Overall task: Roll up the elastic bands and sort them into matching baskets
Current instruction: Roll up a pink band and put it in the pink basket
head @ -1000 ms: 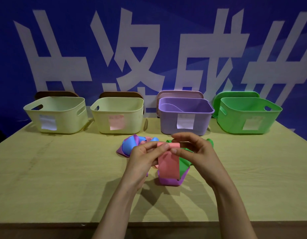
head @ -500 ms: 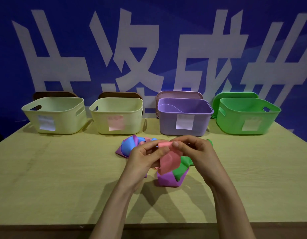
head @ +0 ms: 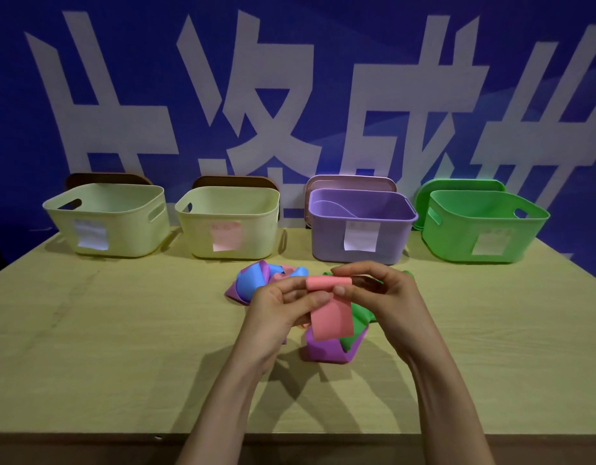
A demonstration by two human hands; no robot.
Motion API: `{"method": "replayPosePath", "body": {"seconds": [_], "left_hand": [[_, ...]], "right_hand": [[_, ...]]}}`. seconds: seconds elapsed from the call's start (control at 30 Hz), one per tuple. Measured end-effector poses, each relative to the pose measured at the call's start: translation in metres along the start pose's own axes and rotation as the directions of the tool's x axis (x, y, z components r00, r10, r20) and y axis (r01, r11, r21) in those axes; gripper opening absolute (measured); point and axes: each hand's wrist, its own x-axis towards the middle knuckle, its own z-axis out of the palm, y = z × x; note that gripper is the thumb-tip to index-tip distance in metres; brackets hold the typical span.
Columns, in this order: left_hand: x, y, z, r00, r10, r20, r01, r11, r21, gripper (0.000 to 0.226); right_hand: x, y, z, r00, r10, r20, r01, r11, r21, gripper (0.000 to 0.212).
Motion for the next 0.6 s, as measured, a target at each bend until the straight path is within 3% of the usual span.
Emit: {"method": "replayPosePath", "body": {"seconds": [0.27,0.4,0.6], "left_hand": [[0.002,0.001,0.002,0.999,0.028,-0.026,-0.029,0.999,-0.039,0.028],[0.003,-0.002,0.002,0.997,0.044,-0.058,-0.048,0.997,-0.067,0.022],[0.003,-0.004,0.004,0.989,0.112,-0.101,-0.113,0.994,0.001,0.012]], "right_hand": [[0.002,0.004,0.000,0.995,-0.094,0.039,0.097,0.992,-0.081,0.032],[0.000,0.010,0.001,0.998,-0.034,0.059,0.037,0.997,-0.065,0.037],[0.000,0.016,0.004,0.998,0.059,0.015,-0.056,0.987,-0.154,0.009]]}}
